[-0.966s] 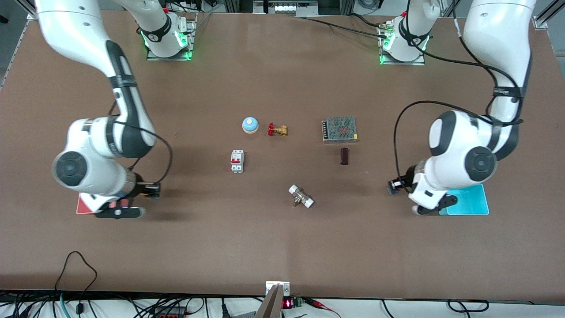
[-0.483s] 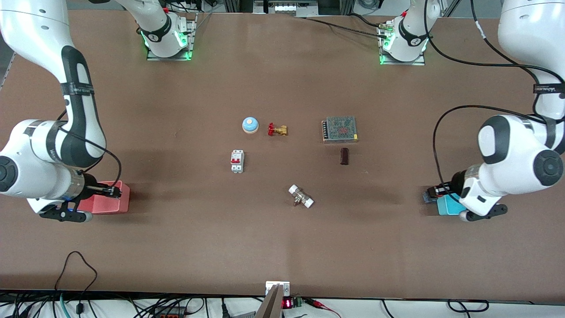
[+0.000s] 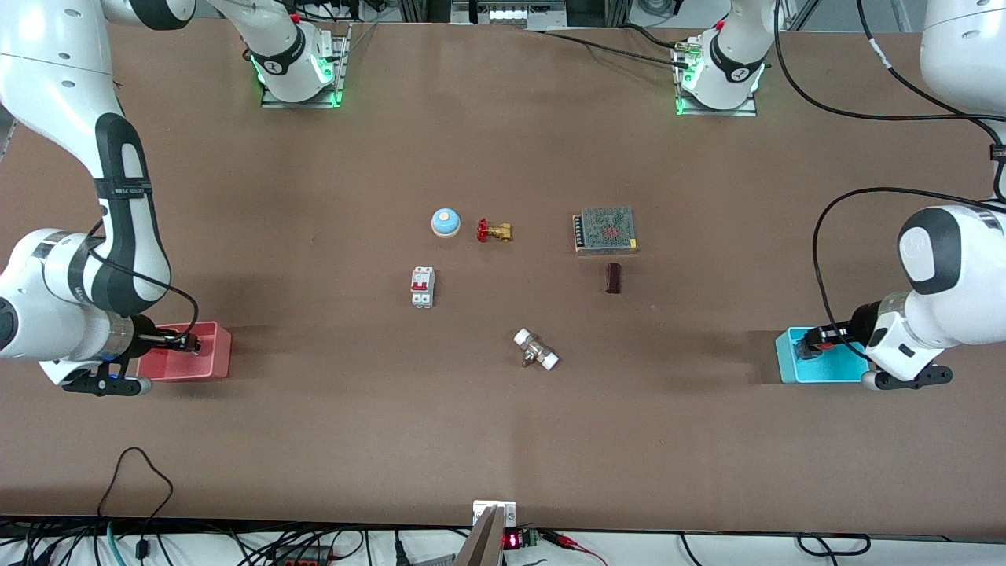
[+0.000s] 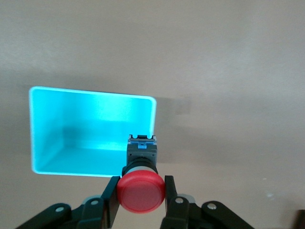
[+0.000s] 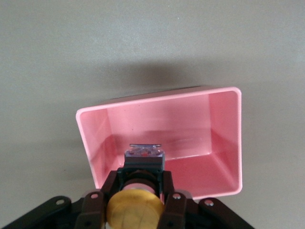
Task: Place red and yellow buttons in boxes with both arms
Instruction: 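Release the yellow button into the pink box while the left gripper releases red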
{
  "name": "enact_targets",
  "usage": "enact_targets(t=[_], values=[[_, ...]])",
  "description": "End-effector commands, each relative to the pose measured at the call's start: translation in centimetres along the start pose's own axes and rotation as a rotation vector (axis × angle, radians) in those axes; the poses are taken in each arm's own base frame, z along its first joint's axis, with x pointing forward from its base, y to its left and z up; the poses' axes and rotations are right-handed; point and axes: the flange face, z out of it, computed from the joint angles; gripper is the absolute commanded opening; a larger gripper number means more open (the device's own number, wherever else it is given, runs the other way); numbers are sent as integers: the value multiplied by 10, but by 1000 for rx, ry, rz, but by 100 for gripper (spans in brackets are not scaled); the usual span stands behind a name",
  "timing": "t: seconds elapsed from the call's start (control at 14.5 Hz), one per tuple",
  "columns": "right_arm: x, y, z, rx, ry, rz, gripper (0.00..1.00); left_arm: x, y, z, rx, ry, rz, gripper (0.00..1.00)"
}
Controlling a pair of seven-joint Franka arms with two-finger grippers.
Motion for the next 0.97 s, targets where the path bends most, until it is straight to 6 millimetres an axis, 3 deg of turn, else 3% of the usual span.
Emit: enact_targets(t=[0.0, 0.21, 0.41, 0.9], values=[[8, 2, 5, -1, 16, -28, 25, 3, -30, 19, 15, -30, 55, 23], [11, 3, 20, -5, 15, -30, 25, 5, -48, 41, 55, -57, 65, 23], [11, 11, 30, -5, 10, -40, 25, 9, -51, 61, 56, -49, 65, 27], [13, 21, 46, -8, 16, -60, 28, 12, -43, 64, 56, -38, 63, 61]])
